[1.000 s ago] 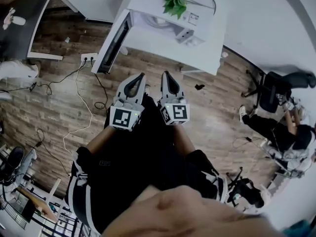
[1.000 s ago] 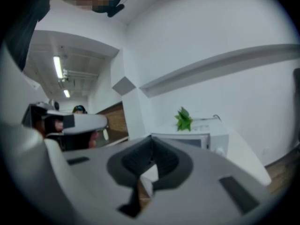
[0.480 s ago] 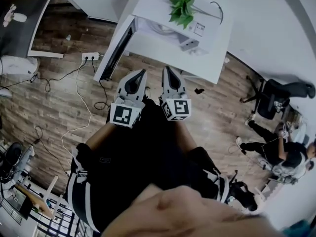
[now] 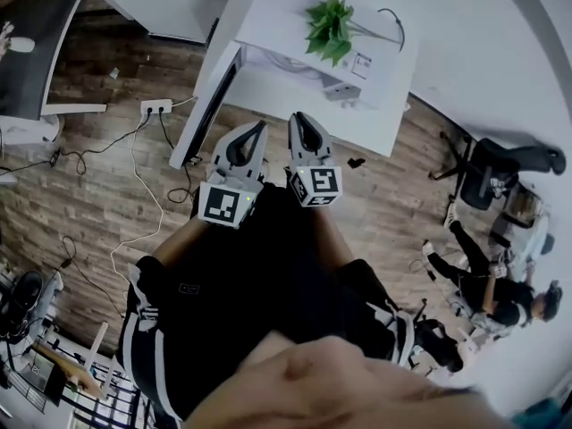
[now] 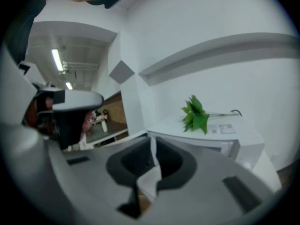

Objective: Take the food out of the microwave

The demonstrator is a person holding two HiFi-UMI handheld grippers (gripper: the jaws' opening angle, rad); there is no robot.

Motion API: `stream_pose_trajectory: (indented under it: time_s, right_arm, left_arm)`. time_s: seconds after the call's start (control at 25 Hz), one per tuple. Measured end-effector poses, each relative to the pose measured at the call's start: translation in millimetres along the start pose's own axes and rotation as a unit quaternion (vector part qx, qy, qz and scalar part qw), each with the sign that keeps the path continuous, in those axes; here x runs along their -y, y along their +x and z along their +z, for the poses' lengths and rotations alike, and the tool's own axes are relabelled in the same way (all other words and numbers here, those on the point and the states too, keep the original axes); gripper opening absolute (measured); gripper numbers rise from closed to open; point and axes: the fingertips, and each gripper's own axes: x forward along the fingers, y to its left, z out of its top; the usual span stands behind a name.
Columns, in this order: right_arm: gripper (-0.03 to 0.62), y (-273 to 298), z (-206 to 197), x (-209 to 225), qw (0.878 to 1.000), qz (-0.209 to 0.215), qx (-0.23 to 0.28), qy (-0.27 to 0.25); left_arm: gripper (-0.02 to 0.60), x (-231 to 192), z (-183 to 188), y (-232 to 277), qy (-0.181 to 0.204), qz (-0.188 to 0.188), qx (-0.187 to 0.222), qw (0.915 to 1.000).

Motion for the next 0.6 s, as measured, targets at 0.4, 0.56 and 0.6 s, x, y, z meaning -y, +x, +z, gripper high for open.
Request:
stream_pose_trajectory:
  time_s: [0.4,0.56,0.6]
  right_arm:
    - [0.179,63,-40,38,0.999,-0.015,-0.040,-0.021]
    - [0.204,88,-61,54,0.998,-0.019,-0.058,-0.022]
    - [0.206,95,-65,59,0.998,-0.021,-0.062,-0.021]
  left_arm:
    - [0.031,-19,5,13,-0.006,0.012,0.001,0.9999]
    - [0.031,-23,4,18,-0.004,0.012,-0.003,0.9999]
    - [0.031,-23,4,20,-0.006,0.012,-0.004,0.9999]
